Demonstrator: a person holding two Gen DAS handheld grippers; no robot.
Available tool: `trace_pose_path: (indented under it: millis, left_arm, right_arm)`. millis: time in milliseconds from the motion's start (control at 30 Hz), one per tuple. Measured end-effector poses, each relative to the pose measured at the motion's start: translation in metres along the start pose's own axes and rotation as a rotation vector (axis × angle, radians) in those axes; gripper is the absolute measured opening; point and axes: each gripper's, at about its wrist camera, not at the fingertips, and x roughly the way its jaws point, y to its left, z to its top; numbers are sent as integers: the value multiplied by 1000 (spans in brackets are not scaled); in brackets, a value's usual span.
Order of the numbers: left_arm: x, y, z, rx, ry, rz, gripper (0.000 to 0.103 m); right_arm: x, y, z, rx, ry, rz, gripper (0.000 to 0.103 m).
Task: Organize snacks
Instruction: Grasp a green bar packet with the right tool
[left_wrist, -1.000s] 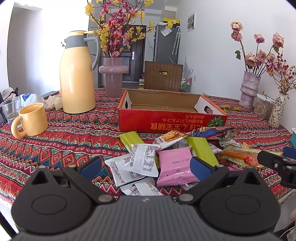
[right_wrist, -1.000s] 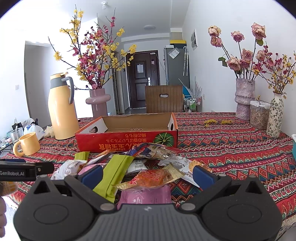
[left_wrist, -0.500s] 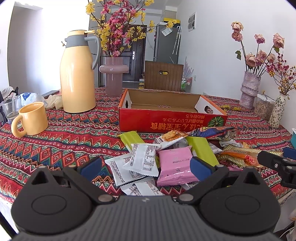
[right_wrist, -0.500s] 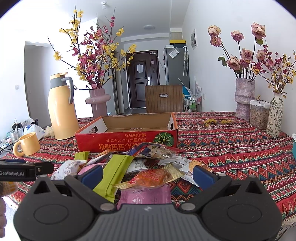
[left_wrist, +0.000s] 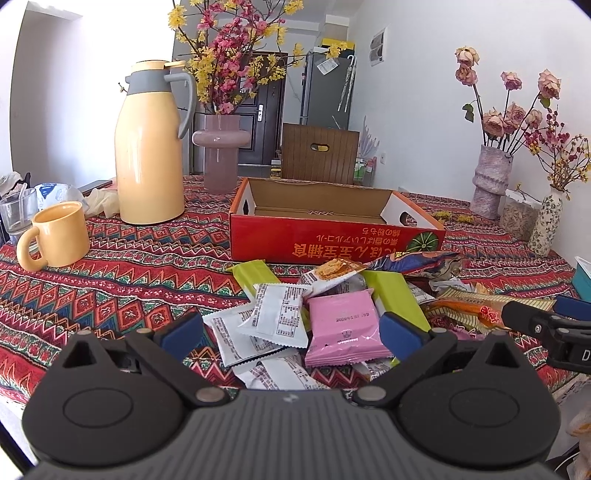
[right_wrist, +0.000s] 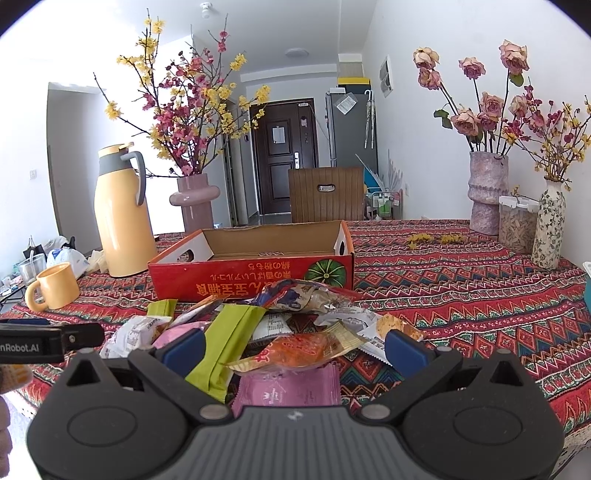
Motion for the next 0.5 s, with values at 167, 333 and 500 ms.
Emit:
trace_pose_path:
  millis: [167, 333, 500]
  left_arm:
    - [5, 2, -3, -6, 14, -6, 103]
    - [12, 6, -5, -18, 28, 4, 103]
    - [17, 12, -4, -28, 38, 12, 103]
  right_arm:
    - [9, -2, -6, -2, 18, -3, 103]
    - [18, 2, -13, -38, 24, 0, 103]
    - [16, 9, -15, -86, 11, 5, 103]
